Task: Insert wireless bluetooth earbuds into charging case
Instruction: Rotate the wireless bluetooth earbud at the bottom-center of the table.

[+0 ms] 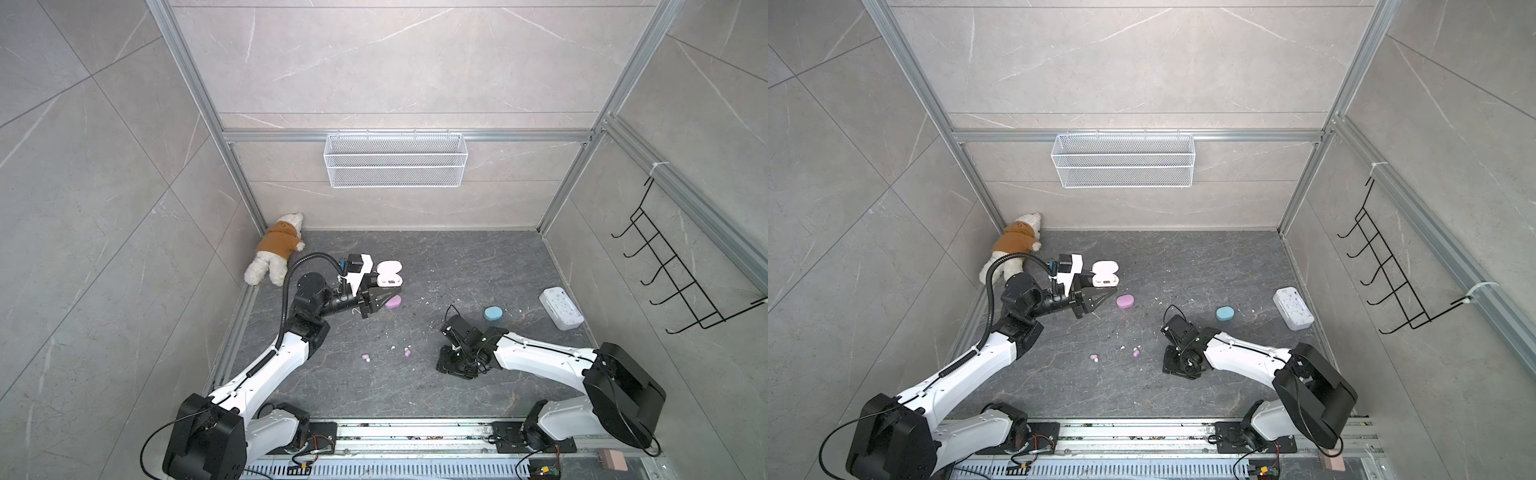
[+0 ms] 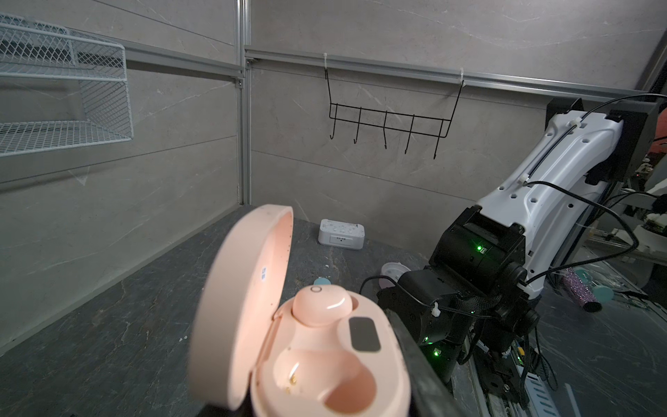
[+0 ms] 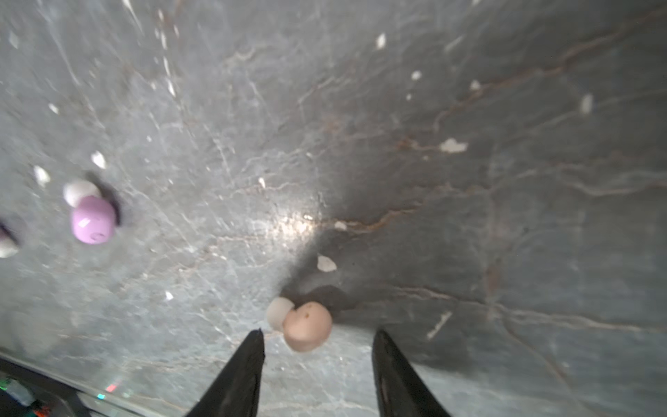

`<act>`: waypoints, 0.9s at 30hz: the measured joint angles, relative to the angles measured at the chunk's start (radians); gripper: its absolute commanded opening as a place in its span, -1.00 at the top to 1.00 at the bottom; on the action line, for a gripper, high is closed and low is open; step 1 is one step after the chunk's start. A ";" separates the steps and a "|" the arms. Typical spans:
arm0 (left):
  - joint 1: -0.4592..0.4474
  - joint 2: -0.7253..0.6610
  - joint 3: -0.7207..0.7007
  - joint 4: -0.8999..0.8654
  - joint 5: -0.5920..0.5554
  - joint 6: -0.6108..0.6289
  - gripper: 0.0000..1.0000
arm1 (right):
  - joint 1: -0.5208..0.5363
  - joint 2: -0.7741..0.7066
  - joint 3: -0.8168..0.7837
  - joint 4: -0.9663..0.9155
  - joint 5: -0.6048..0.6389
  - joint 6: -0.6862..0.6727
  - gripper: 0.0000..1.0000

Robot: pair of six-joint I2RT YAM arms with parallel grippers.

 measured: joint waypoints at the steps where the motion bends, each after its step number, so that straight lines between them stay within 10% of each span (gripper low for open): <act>1: 0.000 0.000 0.000 0.000 0.000 0.000 0.54 | 0.000 0.000 -0.005 0.017 -0.005 0.012 -0.05; 27: 0.000 0.000 0.000 -0.001 0.000 0.000 0.54 | 0.064 0.068 0.133 0.109 -0.037 0.018 -0.03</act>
